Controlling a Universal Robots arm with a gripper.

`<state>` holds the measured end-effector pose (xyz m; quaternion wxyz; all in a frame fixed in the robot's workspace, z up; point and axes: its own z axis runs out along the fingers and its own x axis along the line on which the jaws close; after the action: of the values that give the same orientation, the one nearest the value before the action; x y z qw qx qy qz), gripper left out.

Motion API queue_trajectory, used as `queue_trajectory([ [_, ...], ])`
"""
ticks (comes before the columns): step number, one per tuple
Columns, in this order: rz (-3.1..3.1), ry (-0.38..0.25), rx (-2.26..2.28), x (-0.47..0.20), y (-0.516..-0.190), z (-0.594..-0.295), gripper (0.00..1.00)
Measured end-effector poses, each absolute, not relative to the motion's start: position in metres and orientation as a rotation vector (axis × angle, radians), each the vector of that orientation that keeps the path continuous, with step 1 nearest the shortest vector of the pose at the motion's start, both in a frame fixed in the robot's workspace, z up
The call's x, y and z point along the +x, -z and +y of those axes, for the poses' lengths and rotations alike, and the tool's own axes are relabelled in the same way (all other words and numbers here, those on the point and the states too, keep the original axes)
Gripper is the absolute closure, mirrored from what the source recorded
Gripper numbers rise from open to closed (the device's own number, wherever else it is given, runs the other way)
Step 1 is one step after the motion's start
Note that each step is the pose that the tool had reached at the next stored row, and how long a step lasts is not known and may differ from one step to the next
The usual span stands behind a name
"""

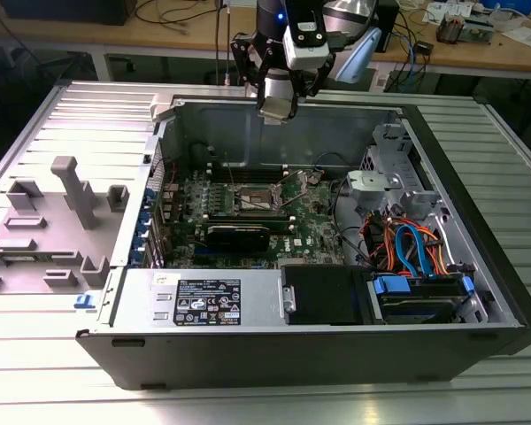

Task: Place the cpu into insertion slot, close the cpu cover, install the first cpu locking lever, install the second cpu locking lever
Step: 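Place the cpu into insertion slot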

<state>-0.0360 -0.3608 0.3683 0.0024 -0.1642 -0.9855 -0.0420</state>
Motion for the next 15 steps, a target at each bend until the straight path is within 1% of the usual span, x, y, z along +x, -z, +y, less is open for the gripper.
queue_trajectory([
  [15,-3.086,0.132,-0.552,-0.036,-0.368,-0.3609,0.45],
])
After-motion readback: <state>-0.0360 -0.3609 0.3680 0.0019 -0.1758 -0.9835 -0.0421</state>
